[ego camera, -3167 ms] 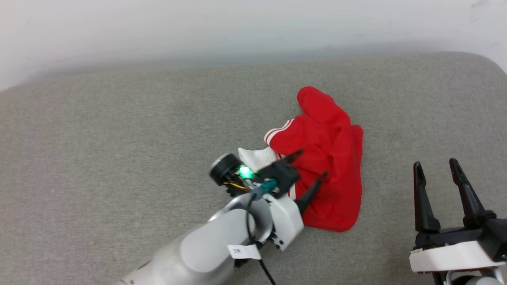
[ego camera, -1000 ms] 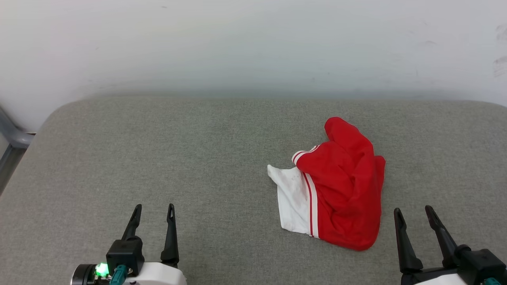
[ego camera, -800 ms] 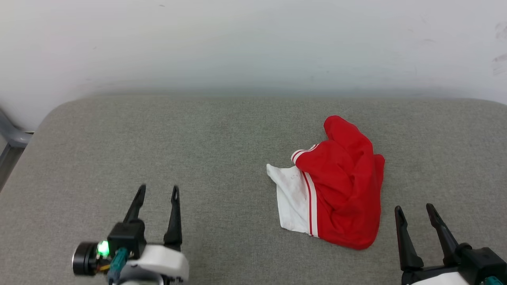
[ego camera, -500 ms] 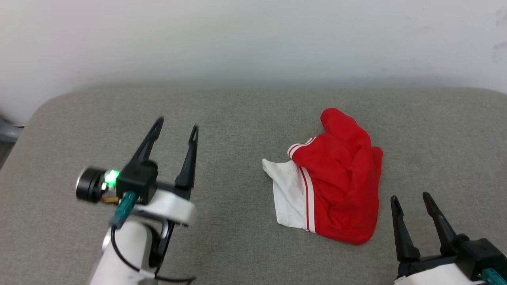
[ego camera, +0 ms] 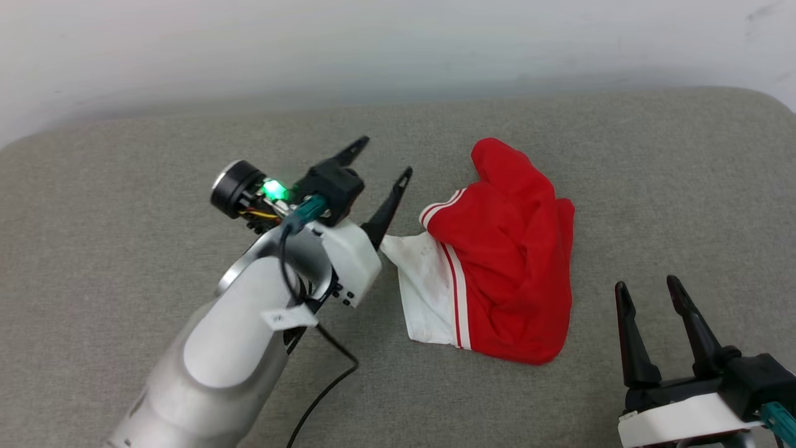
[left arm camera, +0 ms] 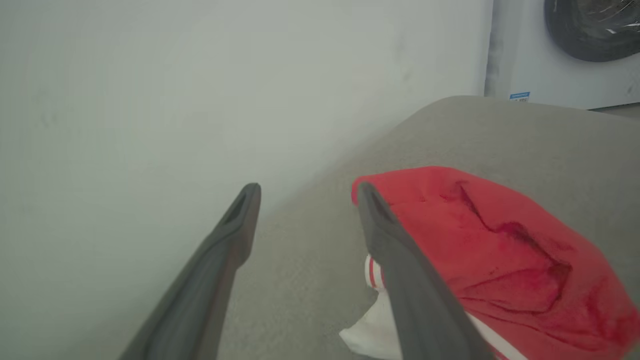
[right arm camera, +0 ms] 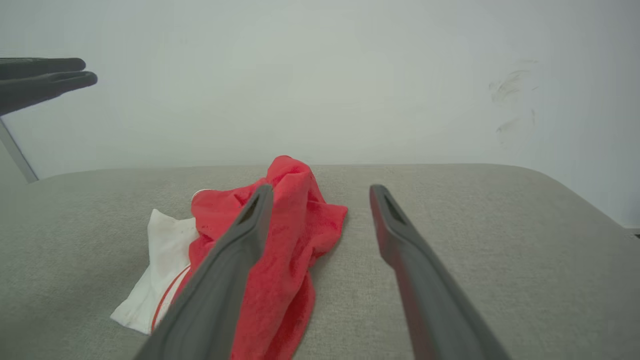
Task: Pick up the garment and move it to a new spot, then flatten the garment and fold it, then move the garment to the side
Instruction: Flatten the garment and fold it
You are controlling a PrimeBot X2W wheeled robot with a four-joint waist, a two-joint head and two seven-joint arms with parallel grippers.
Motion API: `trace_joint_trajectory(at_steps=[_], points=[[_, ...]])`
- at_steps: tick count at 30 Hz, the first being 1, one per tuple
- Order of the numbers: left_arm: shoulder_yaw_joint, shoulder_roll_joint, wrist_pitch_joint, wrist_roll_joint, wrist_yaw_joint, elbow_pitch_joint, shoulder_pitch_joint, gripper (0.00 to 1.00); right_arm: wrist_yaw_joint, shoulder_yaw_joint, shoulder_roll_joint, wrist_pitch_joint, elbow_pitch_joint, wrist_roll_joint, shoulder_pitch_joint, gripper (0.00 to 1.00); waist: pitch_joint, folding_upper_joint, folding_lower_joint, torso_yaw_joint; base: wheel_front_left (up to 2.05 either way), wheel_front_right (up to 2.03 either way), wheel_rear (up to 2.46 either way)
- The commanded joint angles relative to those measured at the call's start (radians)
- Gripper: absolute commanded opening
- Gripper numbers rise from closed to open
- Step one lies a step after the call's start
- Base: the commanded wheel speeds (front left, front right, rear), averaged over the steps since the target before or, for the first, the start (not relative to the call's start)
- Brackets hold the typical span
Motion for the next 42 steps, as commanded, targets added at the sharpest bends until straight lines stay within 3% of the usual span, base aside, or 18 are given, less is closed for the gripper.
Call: trace_joint_trajectory(at_steps=[1, 11, 16, 23, 31, 32, 33, 37, 42], points=[[-0.049, 0.022, 0.048, -0.045, 0.000, 0.011, -0.034, 1.00, -0.001, 0.000, 0.002, -0.002, -0.005, -0.009, -0.017, 1.00, 0.012, 0.0000, -0.0002, -0.012, 0.00, 0.00, 0.00], [-0.467, 0.163, 0.457, -0.410, 0.000, -0.005, -0.208, 1.00, -0.001, 0.009, 0.002, -0.002, -0.011, -0.003, -0.050, 1.00, 0.069, 0.0000, -0.0002, -0.053, 0.00, 0.00, 0.00], [-0.612, 0.214, 0.582, -0.533, 0.000, -0.033, -0.268, 1.00, -0.001, 0.014, 0.002, -0.002, -0.014, 0.002, -0.066, 1.00, 0.106, 0.0000, -0.0002, -0.075, 0.00, 0.00, 0.00], [-0.726, 0.243, 0.633, -0.597, 0.000, -0.005, -0.323, 1.00, -0.001, 0.019, 0.002, -0.002, -0.019, 0.010, -0.100, 1.00, 0.171, 0.0000, -0.0002, -0.107, 0.00, 0.00, 0.00], [-0.766, 0.244, 0.725, -0.586, 0.000, 0.006, -0.269, 1.00, -0.001, 0.019, 0.002, -0.002, -0.016, 0.019, -0.118, 1.00, 0.205, 0.0000, -0.0002, -0.126, 0.00, 0.00, 0.00], [-0.769, 0.244, 0.739, -0.571, -0.001, -0.001, -0.251, 0.59, -0.001, 0.019, 0.002, -0.002, -0.016, 0.019, -0.119, 1.00, 0.207, 0.0000, -0.0002, -0.127, 0.00, 0.00, 0.00], [-0.771, 0.245, 0.752, -0.562, -0.001, -0.009, -0.235, 0.04, -0.001, 0.018, 0.002, -0.002, -0.015, 0.019, -0.120, 1.00, 0.208, 0.0000, -0.0002, -0.127, 0.00, 0.00, 0.00], [-0.769, 0.246, 0.716, -0.555, -0.001, -0.017, -0.236, 0.00, -0.001, 0.012, 0.002, -0.002, -0.009, 0.016, -0.120, 1.00, 0.198, 0.0000, -0.0002, -0.115, 0.00, 0.00, 0.00], [-0.750, 0.255, 0.561, -0.560, 0.000, -0.007, -0.287, 0.00, -0.001, 0.005, 0.002, -0.002, -0.006, 0.010, -0.098, 1.00, 0.154, 0.0000, -0.0002, -0.080, 0.00, 0.00, 0.00]])
